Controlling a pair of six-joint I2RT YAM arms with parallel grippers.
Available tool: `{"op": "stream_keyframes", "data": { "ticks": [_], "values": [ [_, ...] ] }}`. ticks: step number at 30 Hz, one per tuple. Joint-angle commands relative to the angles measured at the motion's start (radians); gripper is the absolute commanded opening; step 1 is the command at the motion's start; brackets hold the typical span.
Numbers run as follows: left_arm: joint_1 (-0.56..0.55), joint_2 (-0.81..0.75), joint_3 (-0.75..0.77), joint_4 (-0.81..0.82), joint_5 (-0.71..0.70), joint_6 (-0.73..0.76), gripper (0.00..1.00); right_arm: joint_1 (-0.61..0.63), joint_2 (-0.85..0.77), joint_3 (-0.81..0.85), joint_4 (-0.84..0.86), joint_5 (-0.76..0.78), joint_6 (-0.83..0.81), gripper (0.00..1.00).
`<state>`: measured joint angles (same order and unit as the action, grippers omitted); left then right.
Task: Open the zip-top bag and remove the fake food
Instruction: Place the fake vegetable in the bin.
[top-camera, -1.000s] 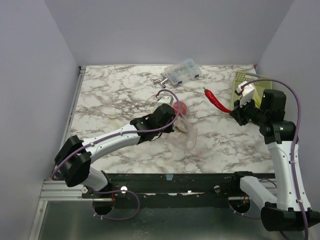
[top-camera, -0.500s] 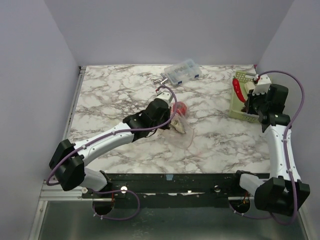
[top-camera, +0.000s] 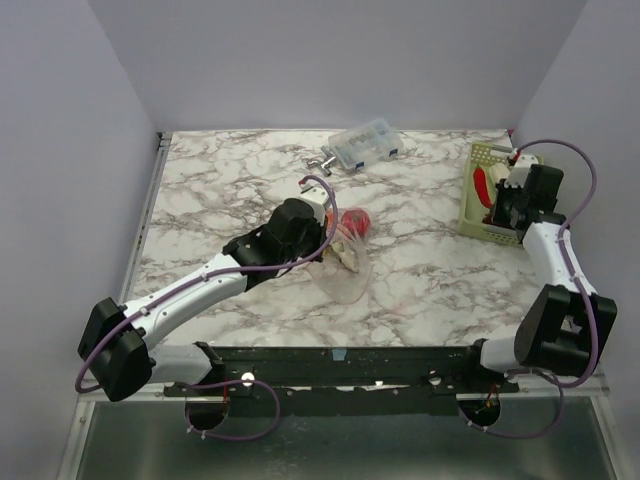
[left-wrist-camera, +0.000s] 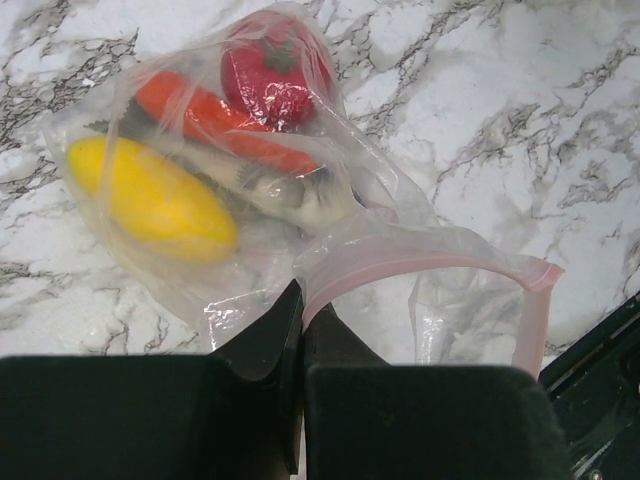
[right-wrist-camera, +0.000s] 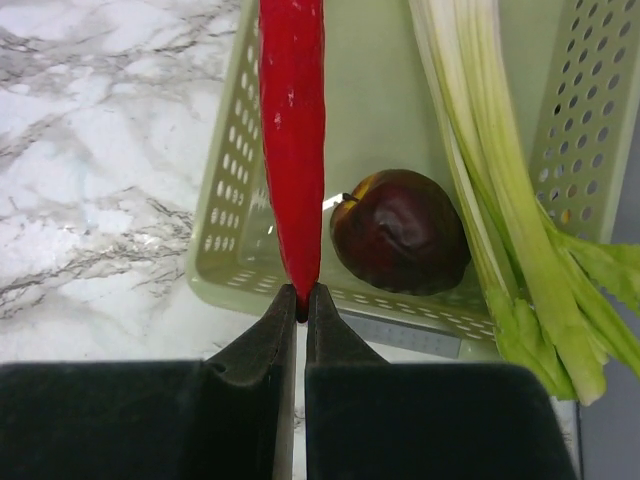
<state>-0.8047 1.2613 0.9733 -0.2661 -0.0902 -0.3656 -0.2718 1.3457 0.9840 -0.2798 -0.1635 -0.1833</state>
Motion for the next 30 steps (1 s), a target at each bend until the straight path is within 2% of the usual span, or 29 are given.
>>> {"op": "stream_keyframes", "data": {
  "ticks": [1,14,17,22,27,30],
  "values": [
    [0.005,-0.034,-0.01,0.051,0.058,0.033,0.0,-0.026,0.072,0.05,0.051,0.033,0.044,0.01],
    [0.006,-0.078,-0.027,0.052,0.087,0.044,0.0,-0.027,0.293,0.157,0.004,-0.086,0.061,0.06],
    [0.01,-0.102,-0.038,0.06,0.079,0.051,0.0,-0.028,0.315,0.188,-0.018,-0.104,0.051,0.1],
    [0.027,-0.148,-0.085,0.083,0.09,0.022,0.0,-0.027,0.3,0.184,-0.026,-0.122,0.037,0.38],
    [0.034,-0.19,-0.134,0.089,0.115,-0.021,0.0,-0.027,0.239,0.146,-0.018,-0.129,0.027,0.59],
    [0.036,-0.218,-0.158,0.1,0.119,-0.043,0.0,-0.028,0.201,0.118,-0.012,-0.143,0.027,0.67]
  ]
}}
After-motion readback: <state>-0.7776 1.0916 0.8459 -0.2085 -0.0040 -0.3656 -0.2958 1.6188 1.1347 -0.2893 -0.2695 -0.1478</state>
